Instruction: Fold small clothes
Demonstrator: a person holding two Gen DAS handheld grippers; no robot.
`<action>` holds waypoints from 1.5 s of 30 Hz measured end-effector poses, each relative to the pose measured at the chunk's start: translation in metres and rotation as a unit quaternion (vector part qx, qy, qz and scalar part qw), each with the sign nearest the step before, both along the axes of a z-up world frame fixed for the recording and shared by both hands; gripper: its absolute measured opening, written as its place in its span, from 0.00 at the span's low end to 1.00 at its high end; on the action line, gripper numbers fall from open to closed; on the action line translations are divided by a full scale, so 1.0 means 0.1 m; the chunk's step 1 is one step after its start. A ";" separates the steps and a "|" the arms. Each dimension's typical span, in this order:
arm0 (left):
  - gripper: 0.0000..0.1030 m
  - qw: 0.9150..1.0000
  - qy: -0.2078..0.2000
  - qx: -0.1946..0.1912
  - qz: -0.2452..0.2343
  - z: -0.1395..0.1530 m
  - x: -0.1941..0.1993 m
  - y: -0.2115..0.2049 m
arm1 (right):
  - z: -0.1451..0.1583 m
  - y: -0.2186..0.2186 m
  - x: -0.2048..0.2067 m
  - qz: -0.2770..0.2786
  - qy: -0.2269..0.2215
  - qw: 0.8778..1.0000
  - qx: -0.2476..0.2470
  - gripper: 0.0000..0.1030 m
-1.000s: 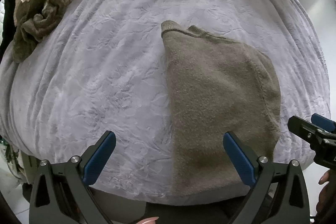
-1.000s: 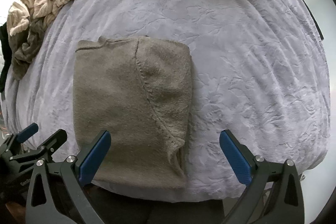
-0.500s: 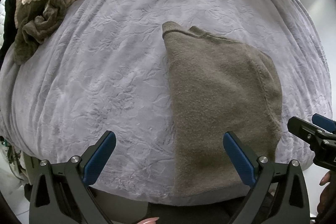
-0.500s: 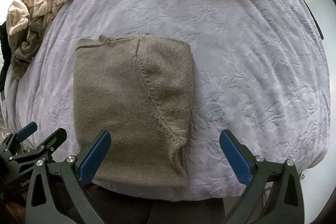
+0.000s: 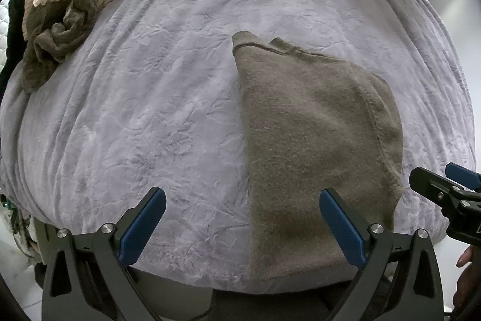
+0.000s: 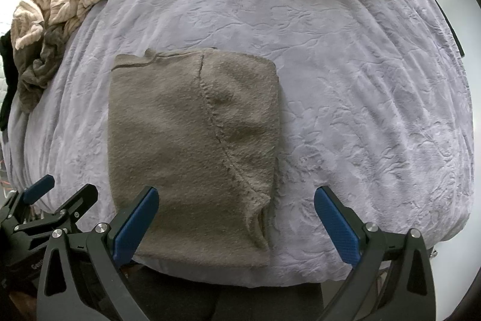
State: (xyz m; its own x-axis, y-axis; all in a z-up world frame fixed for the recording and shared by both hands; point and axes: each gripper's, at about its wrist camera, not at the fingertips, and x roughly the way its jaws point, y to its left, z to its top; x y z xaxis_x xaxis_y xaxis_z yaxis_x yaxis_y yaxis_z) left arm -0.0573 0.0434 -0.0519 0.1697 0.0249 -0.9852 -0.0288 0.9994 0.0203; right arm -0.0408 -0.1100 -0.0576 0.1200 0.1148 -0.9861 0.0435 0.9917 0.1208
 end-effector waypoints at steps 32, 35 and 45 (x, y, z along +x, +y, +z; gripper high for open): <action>0.99 1.000 0.000 0.004 0.001 0.00 -0.03 0.00 | 0.00 0.02 -0.03 -0.002 0.003 1.000 0.000 1.00; 0.99 1.000 0.000 0.004 0.001 0.00 -0.03 -0.01 | -0.01 0.00 -0.02 -0.001 0.004 1.000 0.001 1.00; 0.99 1.000 0.001 0.005 0.002 0.00 -0.03 -0.02 | -0.02 -0.03 0.02 -0.001 0.007 1.000 0.002 1.00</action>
State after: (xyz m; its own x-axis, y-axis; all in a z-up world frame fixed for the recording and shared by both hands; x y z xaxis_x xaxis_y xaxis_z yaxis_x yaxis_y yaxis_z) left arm -0.0605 0.0417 -0.0524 0.1683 0.0352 -0.9851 -0.0334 0.9990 0.0300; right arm -0.0391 -0.1127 -0.0601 0.1063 0.1178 -0.9873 0.0468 0.9913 0.1233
